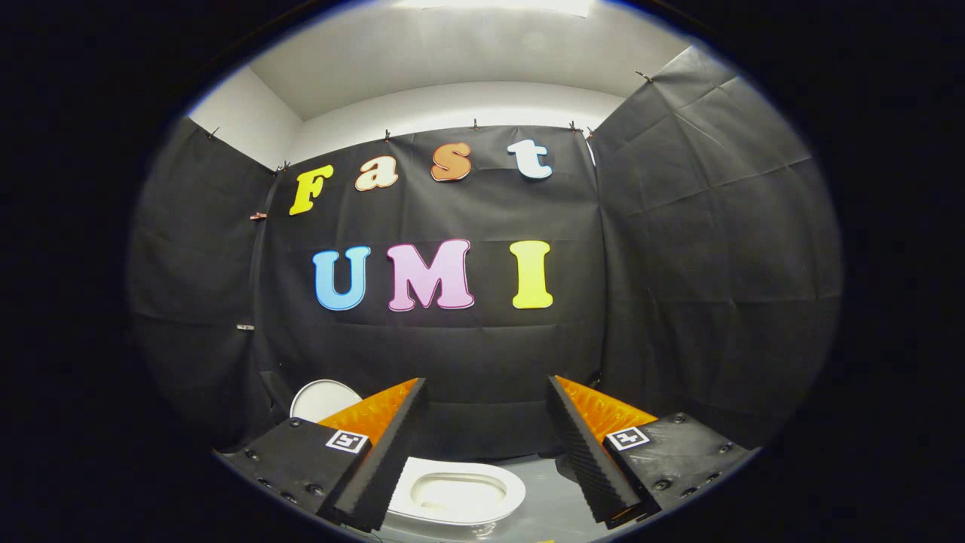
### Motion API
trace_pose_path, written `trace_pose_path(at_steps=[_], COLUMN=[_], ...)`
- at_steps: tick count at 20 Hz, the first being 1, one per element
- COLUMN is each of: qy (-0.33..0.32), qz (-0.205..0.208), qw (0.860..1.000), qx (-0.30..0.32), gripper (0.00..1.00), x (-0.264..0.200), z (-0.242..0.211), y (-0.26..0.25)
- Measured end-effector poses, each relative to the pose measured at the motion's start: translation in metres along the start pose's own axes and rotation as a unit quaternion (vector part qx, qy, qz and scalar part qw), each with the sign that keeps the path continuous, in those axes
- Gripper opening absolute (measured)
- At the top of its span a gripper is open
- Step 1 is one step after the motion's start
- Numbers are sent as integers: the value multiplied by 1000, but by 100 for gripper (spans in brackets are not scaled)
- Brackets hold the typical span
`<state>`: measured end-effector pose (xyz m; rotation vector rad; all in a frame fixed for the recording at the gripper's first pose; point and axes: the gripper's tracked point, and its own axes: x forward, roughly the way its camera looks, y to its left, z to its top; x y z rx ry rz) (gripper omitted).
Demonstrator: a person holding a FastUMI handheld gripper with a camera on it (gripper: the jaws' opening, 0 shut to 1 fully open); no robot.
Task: Open the toilet lid.
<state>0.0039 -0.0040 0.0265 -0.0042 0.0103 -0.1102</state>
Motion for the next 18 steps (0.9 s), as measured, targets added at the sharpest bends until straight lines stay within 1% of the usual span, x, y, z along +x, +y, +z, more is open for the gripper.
trace_pose_path(at_steps=[18], qy=[2], qz=[-4], qw=[1000], qx=[3], gripper=[99], x=[-2], z=[-1], y=[-3])
